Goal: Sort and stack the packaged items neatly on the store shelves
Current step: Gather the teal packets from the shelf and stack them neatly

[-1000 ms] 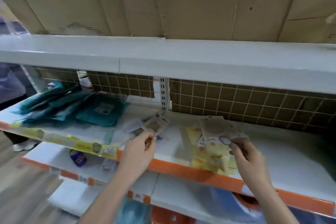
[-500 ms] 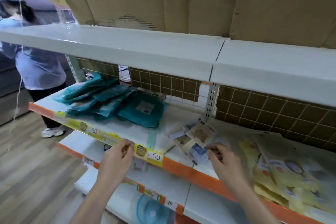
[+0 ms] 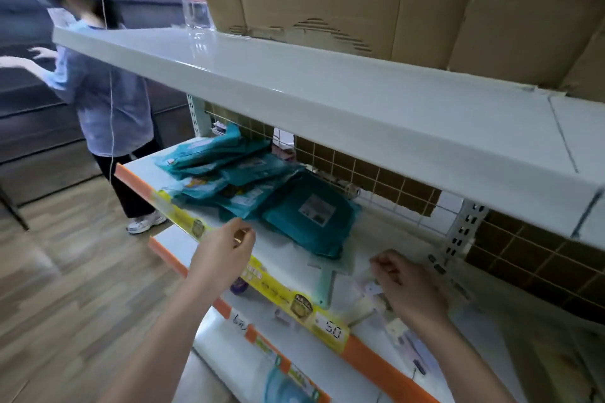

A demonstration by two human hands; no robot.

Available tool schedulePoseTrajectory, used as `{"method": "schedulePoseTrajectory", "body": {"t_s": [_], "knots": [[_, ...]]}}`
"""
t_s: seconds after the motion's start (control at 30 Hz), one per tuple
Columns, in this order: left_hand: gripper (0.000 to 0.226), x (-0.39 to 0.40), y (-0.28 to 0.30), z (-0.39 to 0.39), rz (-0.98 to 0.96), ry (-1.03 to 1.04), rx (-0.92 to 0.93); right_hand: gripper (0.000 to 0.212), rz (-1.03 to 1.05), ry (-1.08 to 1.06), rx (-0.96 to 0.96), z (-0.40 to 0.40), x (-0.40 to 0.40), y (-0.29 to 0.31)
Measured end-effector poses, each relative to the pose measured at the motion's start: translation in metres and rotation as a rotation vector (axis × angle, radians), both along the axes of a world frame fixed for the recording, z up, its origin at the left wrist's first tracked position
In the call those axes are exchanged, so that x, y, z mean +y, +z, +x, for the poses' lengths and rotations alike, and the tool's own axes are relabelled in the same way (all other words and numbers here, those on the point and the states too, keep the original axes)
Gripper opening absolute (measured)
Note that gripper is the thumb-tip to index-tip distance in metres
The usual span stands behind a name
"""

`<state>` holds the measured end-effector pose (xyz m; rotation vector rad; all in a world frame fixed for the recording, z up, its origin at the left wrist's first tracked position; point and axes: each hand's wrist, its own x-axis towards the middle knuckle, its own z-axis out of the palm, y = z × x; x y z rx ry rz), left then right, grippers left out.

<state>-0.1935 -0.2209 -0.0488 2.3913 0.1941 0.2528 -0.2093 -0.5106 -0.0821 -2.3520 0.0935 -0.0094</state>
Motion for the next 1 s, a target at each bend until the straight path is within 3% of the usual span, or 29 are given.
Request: {"method": "schedulePoseTrajectory", "body": {"t_s": [0.2, 0.33, 0.43, 0.5, 0.63, 0.77, 0.87, 1.0], "knots": [[0.029, 0.044, -0.003, 0.077, 0.019, -0.020, -0.044, 0.008, 0.067, -0.021, -0.019, 0.041, 0.035, 0.001], [0.047, 0.077, -0.008, 0.129, 0.239, -0.074, -0.019, 0.007, 0.018, -0.057, 0.008, 0.072, 0.077, -0.015], [0.066, 0.100, -0.019, 0.162, 0.436, -0.185, 0.044, 0.055, -0.102, -0.089, 0.099, 0.094, 0.113, -0.033], [0.078, 0.111, -0.028, 0.180, 0.520, -0.268, -0.009, 0.087, -0.225, -0.087, 0.147, 0.106, 0.135, -0.040], [0.082, 0.118, -0.039, 0.218, 0.650, -0.431, 0.069, 0.107, -0.468, -0.178, 0.166, 0.125, 0.161, -0.050], [0.079, 0.112, -0.048, 0.242, 0.703, -0.465, -0.001, 0.096, -0.326, -0.281, 0.210, 0.136, 0.167, -0.060], [0.069, 0.107, -0.052, 0.249, 0.745, -0.464, -0.107, 0.078, -0.419, -0.335, 0.165, 0.133, 0.167, -0.061], [0.057, 0.107, -0.052, 0.253, 0.628, -0.452, -0.229, 0.058, -0.462, -0.349, 0.064, 0.126, 0.169, -0.056]]}}
